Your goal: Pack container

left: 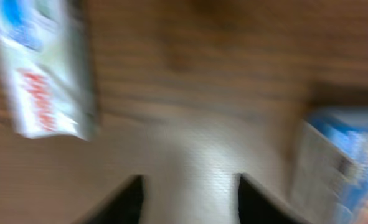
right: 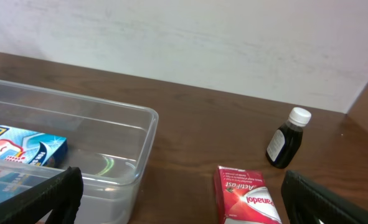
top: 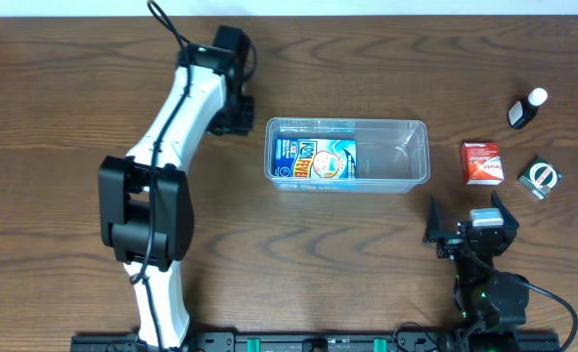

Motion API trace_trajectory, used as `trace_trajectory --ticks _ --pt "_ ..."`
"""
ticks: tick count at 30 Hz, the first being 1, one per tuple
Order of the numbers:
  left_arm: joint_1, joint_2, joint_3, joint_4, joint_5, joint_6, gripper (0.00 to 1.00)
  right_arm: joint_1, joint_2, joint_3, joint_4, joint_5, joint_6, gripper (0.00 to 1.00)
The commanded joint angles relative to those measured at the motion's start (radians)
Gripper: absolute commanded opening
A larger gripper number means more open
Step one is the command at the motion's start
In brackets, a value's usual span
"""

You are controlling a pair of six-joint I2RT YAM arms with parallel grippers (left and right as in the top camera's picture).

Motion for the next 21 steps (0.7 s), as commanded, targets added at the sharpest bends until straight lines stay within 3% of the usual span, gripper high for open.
trace_trajectory --ticks 1,3,4,21 --pt "0.041 -0.03 0.006 0.031 -0.146 0.116 0.79 -0.008 -0.005 -0.002 -0.003 0.0 -0.004 0.99" --pt "0.069 -0.03 0.006 0.063 -0.14 0.116 0.97 -0.008 -0.005 -0.002 -0.003 0.0 -0.004 0.99" --pt "0.081 -0.028 0.006 0.075 -0.134 0.116 0.99 -0.008 -0.005 -0.002 -0.003 0.0 -0.004 0.99" --pt "0.157 0.037 -0.007 0.147 -0.13 0.18 0.98 -0.008 -0.005 -0.002 -0.003 0.0 -0.004 0.99"
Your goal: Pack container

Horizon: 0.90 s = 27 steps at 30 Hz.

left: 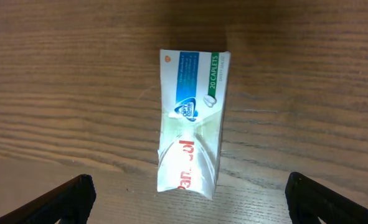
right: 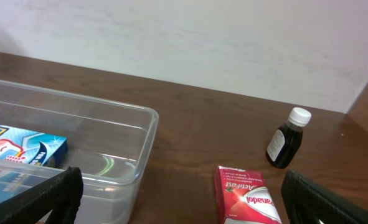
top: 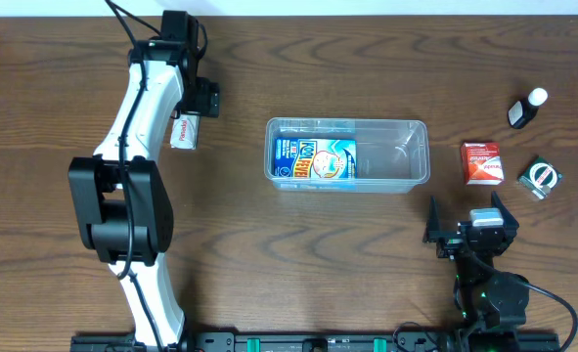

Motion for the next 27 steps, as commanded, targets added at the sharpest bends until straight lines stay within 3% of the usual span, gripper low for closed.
trace_trajectory --ticks 1,8,15,27 --pt "0.007 0.034 -0.007 0.002 -0.015 0.036 0.98 -0.008 -0.005 -0.002 -0.004 0.0 -0.004 0.99" --pt "0.018 0.076 -0.007 0.002 -0.014 0.036 0.98 -0.008 -0.005 -0.002 -0.004 0.0 -0.004 0.99" --pt "0.039 0.114 -0.007 0.021 0.129 0.005 0.98 -0.008 -0.005 -0.002 -0.004 0.0 -0.004 0.99" --pt "0.095 0.157 -0.008 0.032 0.225 -0.023 0.98 -0.008 -0.005 -0.002 -0.004 0.0 -0.004 0.99"
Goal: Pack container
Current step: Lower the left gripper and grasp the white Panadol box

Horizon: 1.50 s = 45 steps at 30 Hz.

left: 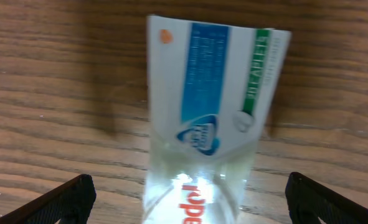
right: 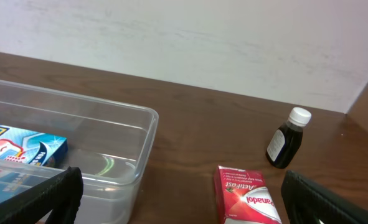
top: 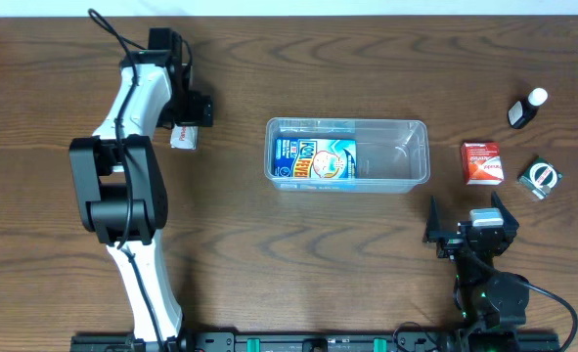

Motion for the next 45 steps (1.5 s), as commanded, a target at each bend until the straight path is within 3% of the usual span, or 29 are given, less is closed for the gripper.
trace_trajectory --ticks 1,33,35,40,45 --pt "0.0 0.022 -0.008 0.001 0.093 0.002 0.98 -0.008 -0.005 -0.002 -0.004 0.0 -0.004 0.99" --pt "0.0 0.066 -0.007 0.027 0.105 0.002 0.93 -0.008 -0.005 -0.002 -0.004 0.0 -0.004 0.99" --pt "0.0 0.064 -0.007 0.026 0.105 0.002 0.89 -0.008 -0.005 -0.002 -0.004 0.0 -0.004 0.99" --pt "0.0 0.058 -0.007 0.023 0.105 0.006 0.66 -0.008 -0.005 -0.002 -0.004 0.0 -0.004 0.99" --pt "0.0 0.057 -0.007 0.024 0.104 0.006 0.64 -0.008 -0.005 -0.002 -0.004 0.0 -0.004 0.99"
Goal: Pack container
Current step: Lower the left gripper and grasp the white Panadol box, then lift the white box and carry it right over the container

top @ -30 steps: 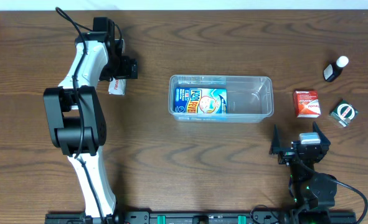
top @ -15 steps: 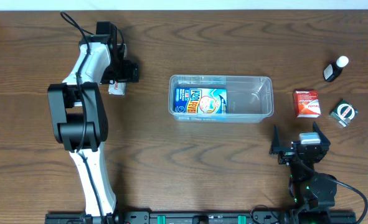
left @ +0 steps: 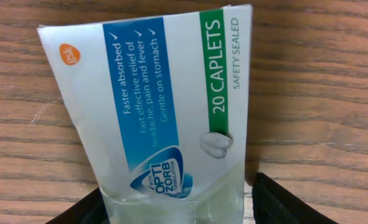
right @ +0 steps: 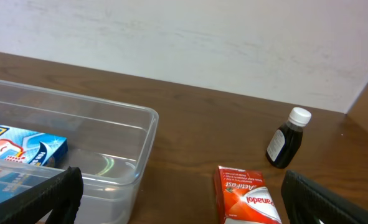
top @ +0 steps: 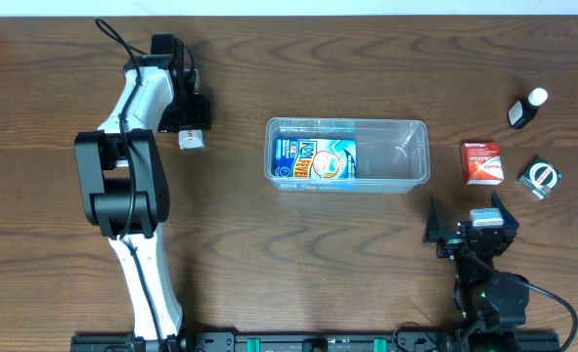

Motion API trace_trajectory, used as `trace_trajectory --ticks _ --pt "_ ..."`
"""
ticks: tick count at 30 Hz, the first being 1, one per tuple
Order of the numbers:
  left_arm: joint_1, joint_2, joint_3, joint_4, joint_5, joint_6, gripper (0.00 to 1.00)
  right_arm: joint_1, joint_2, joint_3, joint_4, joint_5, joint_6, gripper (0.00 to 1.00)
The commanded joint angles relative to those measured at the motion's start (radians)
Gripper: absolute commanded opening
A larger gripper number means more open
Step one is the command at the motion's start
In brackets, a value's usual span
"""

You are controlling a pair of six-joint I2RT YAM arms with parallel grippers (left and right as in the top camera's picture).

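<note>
A clear plastic container (top: 398, 156) sits mid-table with a blue box (top: 315, 159) in its left end; both also show in the right wrist view, the container (right: 140, 155) and the blue box (right: 22, 149). A white caplet box (top: 191, 140) lies on the table far left of it. My left gripper (top: 186, 125) is down on it. In the left wrist view the caplet box (left: 152, 106) fills the frame and my left gripper (left: 179, 205) is shut against its sides. My right gripper (top: 467, 220) rests open near the front right, holding nothing.
A red box (top: 481, 162) lies right of the container, with a dark bottle (top: 526, 108) behind it and a small round green-and-white item (top: 540, 177) beside it. The right wrist view shows the red box (right: 249, 199) and the bottle (right: 286, 140) before a white wall.
My left gripper has come lower onto the white caplet box and its fingers have drawn in from wide open to the box's sides. The box has shifted slightly. The right arm is unmoved.
My left gripper was first near the container's left end, its view blurred. Then it hung open above the white caplet box on the far left. Then it was closer over the box, still wide open. Now it grips the box on the table.
</note>
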Motion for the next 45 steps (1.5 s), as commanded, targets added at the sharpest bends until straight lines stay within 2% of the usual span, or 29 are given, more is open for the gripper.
trace_trajectory --ticks 1,7,15,26,33,39,45 --pt "0.002 -0.002 -0.008 -0.003 0.011 0.0 0.63 -0.008 -0.005 -0.002 -0.003 0.0 -0.004 0.99" --pt "0.002 -0.023 -0.008 0.003 -0.066 0.046 0.56 -0.008 -0.005 -0.002 -0.003 0.0 -0.004 0.99" --pt "0.002 -0.028 -0.007 0.009 -0.069 0.053 0.56 -0.008 -0.005 -0.002 -0.003 0.0 -0.004 0.99" --pt "0.002 -0.035 -0.006 0.014 -0.069 0.076 0.5 -0.008 -0.005 -0.002 -0.004 0.0 -0.004 0.99" --pt "0.002 -0.106 -0.006 0.025 -0.069 0.096 0.49 -0.008 -0.005 -0.002 -0.003 0.0 -0.004 0.99" --pt "-0.021 -0.224 -0.006 0.017 -0.064 0.187 0.49 -0.008 -0.005 -0.002 -0.003 0.0 -0.004 0.99" --pt "-0.106 -0.362 -0.006 -0.03 -0.011 0.313 0.5 -0.008 -0.005 -0.002 -0.003 0.0 -0.004 0.99"
